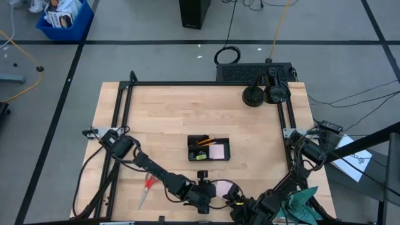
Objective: Pick and place office supplies into organizer
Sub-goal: Put the sticky notes into the right section of the desk organizer
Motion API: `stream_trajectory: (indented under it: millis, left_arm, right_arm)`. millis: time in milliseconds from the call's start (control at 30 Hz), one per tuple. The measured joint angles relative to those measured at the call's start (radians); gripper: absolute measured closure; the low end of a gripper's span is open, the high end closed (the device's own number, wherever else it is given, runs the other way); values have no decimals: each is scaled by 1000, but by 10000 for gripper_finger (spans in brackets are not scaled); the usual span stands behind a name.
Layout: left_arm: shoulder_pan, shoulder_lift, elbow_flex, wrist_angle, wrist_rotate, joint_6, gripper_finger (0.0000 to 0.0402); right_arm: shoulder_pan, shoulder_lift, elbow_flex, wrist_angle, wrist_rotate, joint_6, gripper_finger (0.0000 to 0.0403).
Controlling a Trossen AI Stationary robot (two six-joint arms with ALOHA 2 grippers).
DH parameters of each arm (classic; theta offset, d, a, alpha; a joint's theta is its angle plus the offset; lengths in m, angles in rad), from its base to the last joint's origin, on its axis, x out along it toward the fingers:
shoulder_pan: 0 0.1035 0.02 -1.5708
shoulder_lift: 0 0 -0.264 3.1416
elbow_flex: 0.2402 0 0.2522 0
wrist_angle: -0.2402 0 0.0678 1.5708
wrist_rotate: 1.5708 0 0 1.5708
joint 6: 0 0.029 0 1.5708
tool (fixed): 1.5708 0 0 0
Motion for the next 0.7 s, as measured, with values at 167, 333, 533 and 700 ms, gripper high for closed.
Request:
stream_trajectory:
  millis: [167,333,533,700]
  left_arm:
    - [0,0,0,3,5,0,266]
    - [0,0,0,3,28,0,266]
    - [0,0,0,3,30,1,266]
    - [0,0,0,3,30,0,266]
  right_arm:
    - [-16,19,-1,-75,3,21,229]
    - [-36,44,0,-72,-3,22,238]
    - [-52,46,1,-99,-19,75,266]
    - [-58,46,1,-134,-39,141,341]
